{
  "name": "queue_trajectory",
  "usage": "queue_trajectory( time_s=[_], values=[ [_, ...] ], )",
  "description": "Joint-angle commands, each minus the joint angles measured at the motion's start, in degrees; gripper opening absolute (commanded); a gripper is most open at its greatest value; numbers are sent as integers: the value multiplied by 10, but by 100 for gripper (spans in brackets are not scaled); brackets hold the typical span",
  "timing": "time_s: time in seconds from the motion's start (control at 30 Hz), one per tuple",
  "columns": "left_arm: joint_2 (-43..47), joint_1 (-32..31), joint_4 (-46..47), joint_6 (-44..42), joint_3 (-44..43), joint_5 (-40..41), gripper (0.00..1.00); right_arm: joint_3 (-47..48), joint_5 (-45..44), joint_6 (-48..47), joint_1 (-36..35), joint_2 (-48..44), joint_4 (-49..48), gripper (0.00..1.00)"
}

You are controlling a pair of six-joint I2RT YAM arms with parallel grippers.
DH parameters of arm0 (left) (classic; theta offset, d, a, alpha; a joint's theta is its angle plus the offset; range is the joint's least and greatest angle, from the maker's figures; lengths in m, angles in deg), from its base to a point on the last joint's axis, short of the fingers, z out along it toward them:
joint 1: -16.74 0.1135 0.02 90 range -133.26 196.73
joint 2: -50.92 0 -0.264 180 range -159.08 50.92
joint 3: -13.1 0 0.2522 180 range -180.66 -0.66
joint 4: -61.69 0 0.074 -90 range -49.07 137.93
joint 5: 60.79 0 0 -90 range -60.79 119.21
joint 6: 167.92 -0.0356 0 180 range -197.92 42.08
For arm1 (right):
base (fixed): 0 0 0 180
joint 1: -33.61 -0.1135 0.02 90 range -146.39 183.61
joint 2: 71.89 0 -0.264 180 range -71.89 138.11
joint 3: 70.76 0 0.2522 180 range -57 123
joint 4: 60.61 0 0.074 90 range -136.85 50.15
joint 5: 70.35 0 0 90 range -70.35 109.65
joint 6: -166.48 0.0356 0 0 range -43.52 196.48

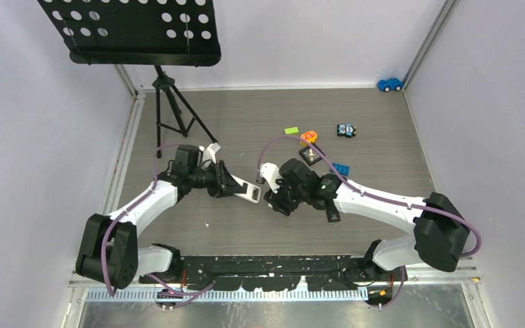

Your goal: Load the batteries into the remote control

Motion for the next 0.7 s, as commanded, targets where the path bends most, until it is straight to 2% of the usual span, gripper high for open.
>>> queue_trajectory(
  time_s=[0.0, 0.13, 0.63, 0.67],
  values=[
    [-13, -37, 71, 27, 8, -42, 0, 0, 3, 13, -5, -20, -26, 39],
    [-23, -42, 75, 28, 5, -53, 0, 18, -6, 10, -17, -16, -6, 39],
    [-32, -63, 53, 6, 5, -36, 0, 24, -30, 5, -39, -24, -27, 40],
    [-32, -66, 49, 1, 2, -6, 0, 24, -29, 5, -39, -23, -30, 40]
  ],
)
